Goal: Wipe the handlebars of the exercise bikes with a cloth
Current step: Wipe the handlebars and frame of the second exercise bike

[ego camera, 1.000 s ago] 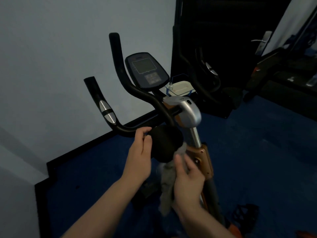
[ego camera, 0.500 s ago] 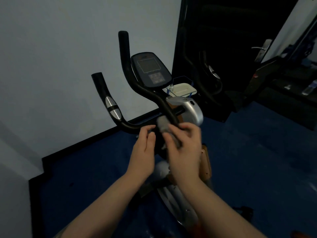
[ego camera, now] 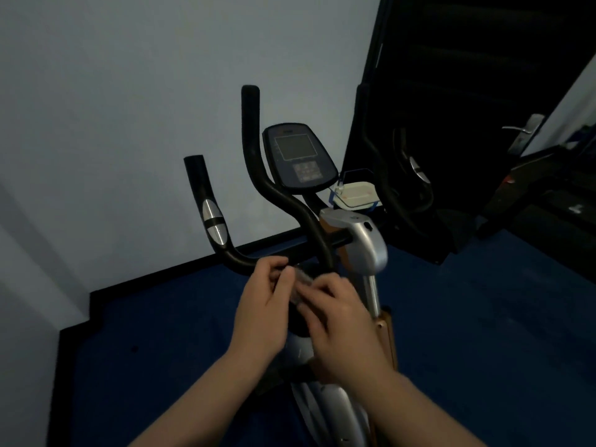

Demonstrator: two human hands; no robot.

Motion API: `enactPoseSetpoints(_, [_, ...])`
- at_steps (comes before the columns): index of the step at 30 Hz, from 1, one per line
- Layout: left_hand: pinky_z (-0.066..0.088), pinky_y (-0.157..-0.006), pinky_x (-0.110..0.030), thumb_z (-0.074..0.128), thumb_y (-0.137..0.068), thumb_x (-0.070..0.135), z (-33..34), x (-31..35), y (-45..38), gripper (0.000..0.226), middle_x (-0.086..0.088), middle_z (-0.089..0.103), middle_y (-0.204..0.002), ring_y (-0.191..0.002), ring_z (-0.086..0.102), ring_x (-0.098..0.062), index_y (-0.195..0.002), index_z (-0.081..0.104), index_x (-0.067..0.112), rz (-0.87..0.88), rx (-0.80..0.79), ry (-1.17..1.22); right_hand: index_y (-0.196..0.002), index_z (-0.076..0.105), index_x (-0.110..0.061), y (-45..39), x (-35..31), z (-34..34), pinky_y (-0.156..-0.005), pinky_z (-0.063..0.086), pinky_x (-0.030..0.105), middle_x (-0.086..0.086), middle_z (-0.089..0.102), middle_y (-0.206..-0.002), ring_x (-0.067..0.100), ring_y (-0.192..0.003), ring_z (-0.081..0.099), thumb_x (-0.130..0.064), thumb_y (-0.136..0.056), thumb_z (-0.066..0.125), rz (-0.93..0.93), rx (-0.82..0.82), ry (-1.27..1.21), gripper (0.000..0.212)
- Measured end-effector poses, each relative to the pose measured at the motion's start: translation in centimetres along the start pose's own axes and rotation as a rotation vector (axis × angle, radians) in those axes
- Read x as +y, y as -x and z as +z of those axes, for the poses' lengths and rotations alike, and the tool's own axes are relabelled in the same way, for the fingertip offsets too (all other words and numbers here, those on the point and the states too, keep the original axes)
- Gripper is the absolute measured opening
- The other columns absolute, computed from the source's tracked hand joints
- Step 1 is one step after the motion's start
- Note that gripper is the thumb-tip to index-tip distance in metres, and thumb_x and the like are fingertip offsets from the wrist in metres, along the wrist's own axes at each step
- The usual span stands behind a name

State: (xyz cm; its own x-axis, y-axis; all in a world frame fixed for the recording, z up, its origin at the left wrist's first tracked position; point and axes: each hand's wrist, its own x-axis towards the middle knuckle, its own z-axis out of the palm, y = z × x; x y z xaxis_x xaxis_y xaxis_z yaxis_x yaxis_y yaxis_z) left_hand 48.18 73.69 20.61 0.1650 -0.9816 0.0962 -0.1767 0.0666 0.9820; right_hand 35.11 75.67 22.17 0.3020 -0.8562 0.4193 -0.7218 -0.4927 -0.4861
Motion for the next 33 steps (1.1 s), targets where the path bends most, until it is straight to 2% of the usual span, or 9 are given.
enactPoseSetpoints(2, [0.043, -0.077, -0.023, 0.048, -0.091, 0.038, 0.0, 0.3, -0.7, 0.014, 0.013, 0.059, -0.100, -0.091, 0.056, 0.000, -0.102, 0.056, 0.038, 0.050, 0.027, -0.124, -0.112, 0.070, -0.023, 0.2, 1.7, -1.8, -0.080, 0.042, 0.009, -0.014, 0.053, -0.096, 0.000, -0.092, 0.051, -0.019, -0.086, 0.065, 0.028, 0.027, -0.101, 0.027])
enactPoseSetpoints(6, [0.043, -0.085, -0.028, 0.057, -0.088, 0.030, 0.9, 1.8, -2.8, 0.016, 0.015, 0.052, -0.101, -0.095, 0.051, -0.005, -0.104, 0.059, 0.031, 0.182, 0.059, -0.389, -0.109, 0.069, -0.026, -3.1, 5.3, -4.3, -0.080, 0.042, 0.005, -0.015, 0.055, -0.099, -0.003, -0.096, 0.055, -0.018, -0.085, 0.069, 0.158, 0.349, -0.270, 0.025])
enactPoseSetpoints(9, [0.033, -0.094, -0.027, 0.058, -0.086, 0.035, 1.2, 2.3, -3.8, 0.023, 0.014, 0.051, -0.109, -0.109, 0.044, -0.007, -0.109, 0.059, 0.031, 0.237, 0.059, -0.638, -0.105, 0.069, -0.025, -4.0, 6.9, -2.3, -0.085, 0.048, 0.014, -0.005, 0.059, -0.102, -0.001, -0.097, 0.057, -0.012, -0.081, 0.072, 0.237, 0.183, -0.383, 0.027])
enactPoseSetpoints(11, [0.027, -0.095, -0.024, 0.054, -0.088, 0.042, 1.2, 2.0, -4.0, 0.029, 0.015, 0.051, -0.115, -0.113, 0.041, -0.006, -0.115, 0.057, 0.031, 0.257, 0.083, -0.753, -0.099, 0.071, -0.021, -3.3, 7.8, -0.5, -0.086, 0.050, 0.020, 0.001, 0.062, -0.101, 0.003, -0.097, 0.060, -0.006, -0.078, 0.074, 0.210, 0.170, -0.395, 0.026])
enactPoseSetpoints(14, [0.025, -0.102, -0.026, 0.043, -0.090, 0.048, 1.4, 1.6, -4.1, 0.035, 0.015, 0.050, -0.124, -0.119, 0.040, -0.006, -0.121, 0.053, 0.034, 0.242, 0.103, -0.859, -0.090, 0.069, -0.024, -4.6, 8.7, 0.0, -0.080, 0.046, 0.011, -0.001, 0.061, -0.095, 0.002, -0.093, 0.059, -0.004, -0.077, 0.075, 0.144, 0.184, -0.436, 0.024])
enactPoseSetpoints(18, [0.021, -0.097, -0.022, 0.040, -0.091, 0.049, 1.5, 1.3, -4.3, 0.033, 0.019, 0.052, -0.120, -0.116, 0.042, -0.004, -0.117, 0.055, 0.036, 0.197, 0.095, -0.863, -0.090, 0.070, -0.020, -8.5, 8.8, -0.2, -0.078, 0.040, 0.003, -0.004, 0.059, -0.093, -0.004, -0.091, 0.055, -0.007, -0.078, 0.075, 0.127, 0.134, -0.455, 0.018])
enactPoseSetpoints(24, [0.028, -0.095, -0.024, 0.038, -0.088, 0.051, 1.4, 1.3, -4.0, 0.031, 0.024, 0.053, -0.107, -0.100, 0.037, 0.003, -0.109, 0.057, 0.039, 0.173, 0.105, -0.793, -0.091, 0.071, -0.028, -6.4, 9.8, 0.8, -0.075, 0.045, 0.009, -0.006, 0.056, -0.092, 0.004, -0.089, 0.058, -0.013, -0.076, 0.077, 0.098, 0.162, -0.507, 0.022])
enactPoseSetpoints(29, [0.021, -0.092, -0.021, 0.030, -0.086, 0.054, 1.5, 1.4, -4.1, 0.035, 0.028, 0.048, -0.109, -0.101, 0.033, 0.006, -0.109, 0.054, 0.043, 0.161, 0.088, -0.822, -0.087, 0.069, -0.016, -12.9, 8.0, 1.7, -0.074, 0.043, 0.007, -0.008, 0.050, -0.091, -0.002, -0.086, 0.054, -0.012, -0.079, 0.074, -0.037, 0.096, -0.395, 0.011])
enactPoseSetpoints(33, [0.018, -0.097, -0.019, 0.027, -0.085, 0.055, 1.5, 1.5, -4.0, 0.038, 0.029, 0.044, -0.112, -0.107, 0.030, 0.007, -0.112, 0.051, 0.045, 0.125, 0.059, -0.825, -0.088, 0.066, -0.023, -10.0, 9.4, 1.8, -0.076, 0.038, 0.002, -0.012, 0.052, -0.092, -0.006, -0.090, 0.053, -0.012, -0.079, 0.075, 0.011, 0.163, -0.402, 0.017])
